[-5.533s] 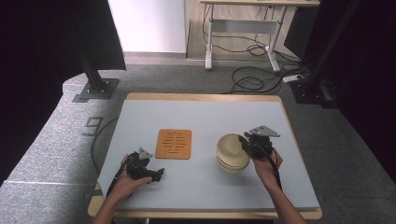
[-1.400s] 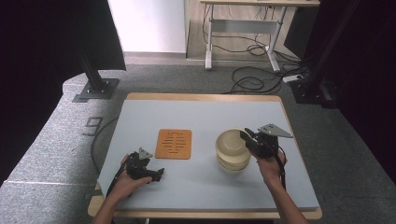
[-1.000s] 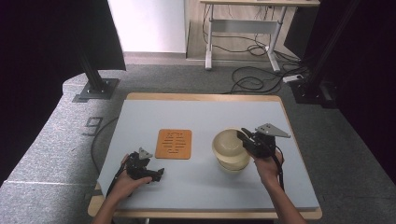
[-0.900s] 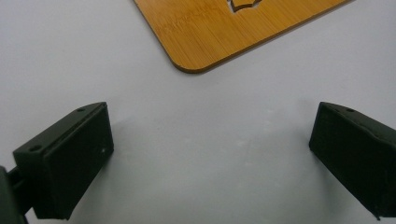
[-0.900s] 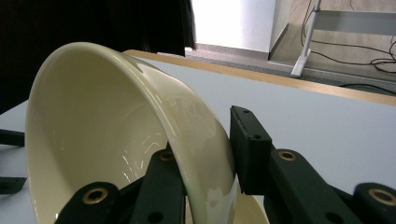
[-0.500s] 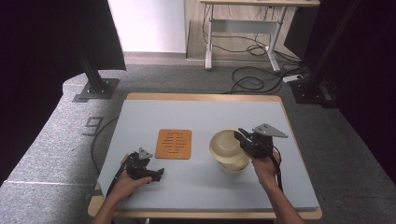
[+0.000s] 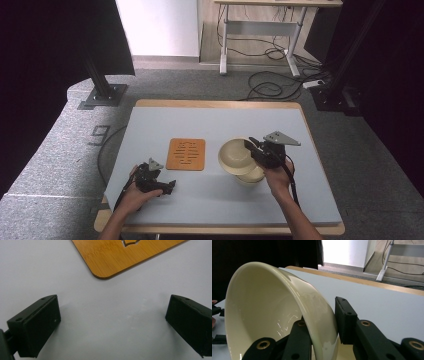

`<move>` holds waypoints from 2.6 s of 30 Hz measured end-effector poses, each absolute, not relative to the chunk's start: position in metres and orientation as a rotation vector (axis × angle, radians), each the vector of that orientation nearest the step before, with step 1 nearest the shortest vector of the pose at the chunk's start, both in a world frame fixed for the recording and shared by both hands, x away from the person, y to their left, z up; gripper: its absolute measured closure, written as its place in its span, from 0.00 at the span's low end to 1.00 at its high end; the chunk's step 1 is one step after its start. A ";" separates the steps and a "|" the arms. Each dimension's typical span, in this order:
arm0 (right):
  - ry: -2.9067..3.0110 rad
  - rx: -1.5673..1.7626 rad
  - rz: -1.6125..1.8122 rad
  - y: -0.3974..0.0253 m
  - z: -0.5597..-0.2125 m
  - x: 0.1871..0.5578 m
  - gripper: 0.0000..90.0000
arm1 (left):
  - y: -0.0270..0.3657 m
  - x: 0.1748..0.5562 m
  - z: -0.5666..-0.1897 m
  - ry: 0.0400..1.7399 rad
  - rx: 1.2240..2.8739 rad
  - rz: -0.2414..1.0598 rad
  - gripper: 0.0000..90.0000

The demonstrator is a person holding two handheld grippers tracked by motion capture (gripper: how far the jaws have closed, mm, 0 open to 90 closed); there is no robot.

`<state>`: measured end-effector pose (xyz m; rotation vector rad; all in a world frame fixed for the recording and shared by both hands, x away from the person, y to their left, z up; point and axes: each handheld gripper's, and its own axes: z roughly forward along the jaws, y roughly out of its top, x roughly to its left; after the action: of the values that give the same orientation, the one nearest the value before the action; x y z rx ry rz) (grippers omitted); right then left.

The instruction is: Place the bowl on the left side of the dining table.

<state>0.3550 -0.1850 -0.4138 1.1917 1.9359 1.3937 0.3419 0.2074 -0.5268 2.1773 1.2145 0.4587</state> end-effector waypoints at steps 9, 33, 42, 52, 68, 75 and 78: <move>1.954 1.191 1.389 -0.179 -0.416 0.358 0.83 | 0.207 0.342 -0.527 1.214 2.178 0.456 0.00; 2.000 1.180 1.389 -0.152 -0.416 0.367 0.83 | 0.207 0.342 -0.527 1.214 2.177 0.459 0.00; 2.029 1.165 1.379 -0.137 -0.418 0.370 0.84 | 0.207 0.342 -0.527 1.214 2.178 0.459 0.00; 2.045 1.157 1.369 -0.122 -0.420 0.374 0.84 | 0.207 0.342 -0.527 1.214 2.179 0.459 0.00; 2.090 1.165 1.350 -0.097 -0.430 0.383 0.88 | 0.207 0.342 -0.527 1.213 2.181 0.457 0.00; 2.174 1.135 1.165 -0.070 -0.446 0.393 0.89 | 0.207 0.342 -0.527 1.215 2.176 0.458 0.00; 2.192 1.130 1.151 -0.062 -0.450 0.396 0.89 | 0.207 0.342 -0.527 1.215 2.177 0.456 0.00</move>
<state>0.3958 -0.0621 -0.4504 1.1305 2.1922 1.1508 0.3419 0.2074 -0.5267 2.1772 1.2151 0.4564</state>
